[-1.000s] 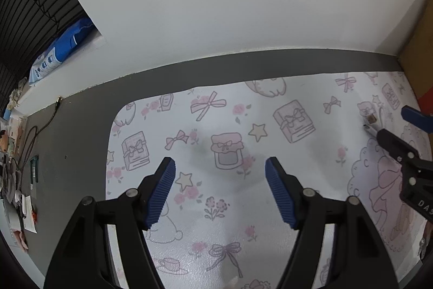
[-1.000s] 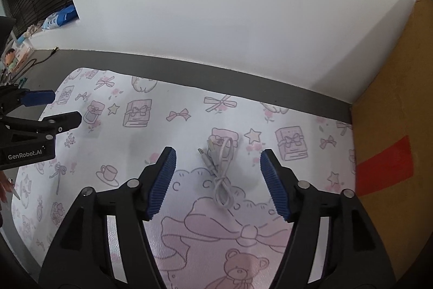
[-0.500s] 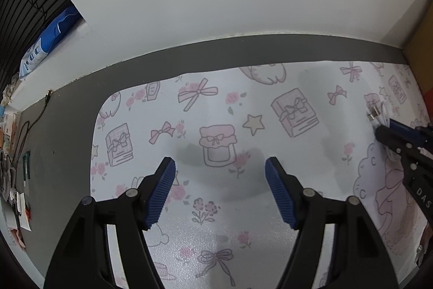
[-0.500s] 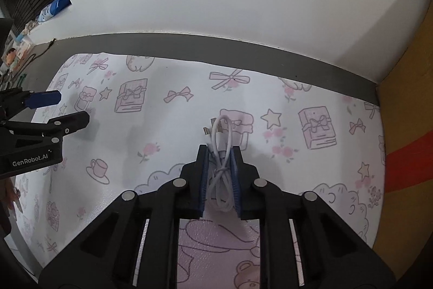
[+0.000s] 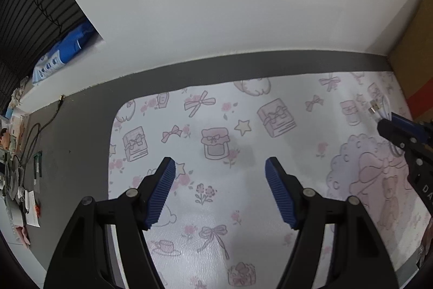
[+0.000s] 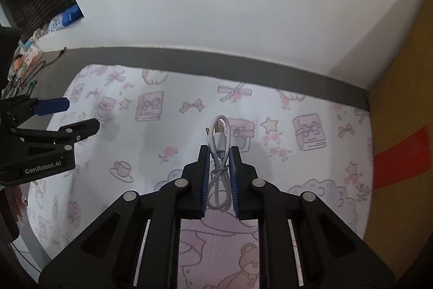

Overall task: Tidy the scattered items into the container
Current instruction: 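Lift and carry the white cable over the box with the right gripper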

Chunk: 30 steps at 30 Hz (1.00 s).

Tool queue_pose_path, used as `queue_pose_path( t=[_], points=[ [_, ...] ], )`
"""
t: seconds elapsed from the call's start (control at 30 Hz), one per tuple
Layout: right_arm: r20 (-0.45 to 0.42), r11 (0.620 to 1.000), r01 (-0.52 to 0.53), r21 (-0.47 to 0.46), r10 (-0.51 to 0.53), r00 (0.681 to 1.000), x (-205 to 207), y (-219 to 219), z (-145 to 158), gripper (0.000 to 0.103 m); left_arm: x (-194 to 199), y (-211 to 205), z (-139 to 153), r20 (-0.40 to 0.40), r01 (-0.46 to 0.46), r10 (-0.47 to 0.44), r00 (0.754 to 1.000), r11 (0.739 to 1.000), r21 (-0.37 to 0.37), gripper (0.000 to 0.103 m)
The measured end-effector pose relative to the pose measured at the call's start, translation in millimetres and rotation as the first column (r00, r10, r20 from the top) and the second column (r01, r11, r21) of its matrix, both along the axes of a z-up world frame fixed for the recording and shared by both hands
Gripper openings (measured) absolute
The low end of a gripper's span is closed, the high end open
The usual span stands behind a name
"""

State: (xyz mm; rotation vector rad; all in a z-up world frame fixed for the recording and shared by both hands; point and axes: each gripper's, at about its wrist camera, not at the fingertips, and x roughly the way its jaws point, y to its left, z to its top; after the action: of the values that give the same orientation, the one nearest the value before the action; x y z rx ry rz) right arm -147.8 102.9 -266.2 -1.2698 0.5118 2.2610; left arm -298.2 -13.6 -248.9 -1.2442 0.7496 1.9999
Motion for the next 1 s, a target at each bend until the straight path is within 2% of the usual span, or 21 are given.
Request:
queue_pose_path(
  t=[0.17, 0.37, 0.67, 0.87, 1.0],
  points=[
    [-0.028, 1.000, 0.005, 0.020, -0.005, 1.000, 12, -3, 36, 0.014, 5, -2, 39, -0.033, 0.009, -0.008, 0.999, 1.000, 0.029, 0.068],
    [-0.063, 0.998, 0.024, 0.061, -0.020, 0.998, 29, -10, 86, 0.014, 22, -12, 101, -0.078, 0.025, -0.019, 0.997, 0.996, 0.082, 0.068],
    [-0.137, 0.987, 0.053, 0.153, -0.032, 0.990, 61, -30, 177, 0.014, 51, -24, 185, -0.173, 0.076, -0.047, 0.984, 0.984, 0.160, 0.068],
    [-0.179, 0.971, 0.076, 0.225, -0.036, 0.983, 80, -49, 231, 0.014, 67, -34, 230, -0.204, 0.103, -0.056, 0.977, 0.968, 0.229, 0.068],
    [-0.196, 0.959, 0.096, 0.267, -0.043, 0.980, 93, -62, 256, 0.014, 76, -37, 248, -0.217, 0.130, -0.074, 0.973, 0.957, 0.258, 0.068]
  ],
)
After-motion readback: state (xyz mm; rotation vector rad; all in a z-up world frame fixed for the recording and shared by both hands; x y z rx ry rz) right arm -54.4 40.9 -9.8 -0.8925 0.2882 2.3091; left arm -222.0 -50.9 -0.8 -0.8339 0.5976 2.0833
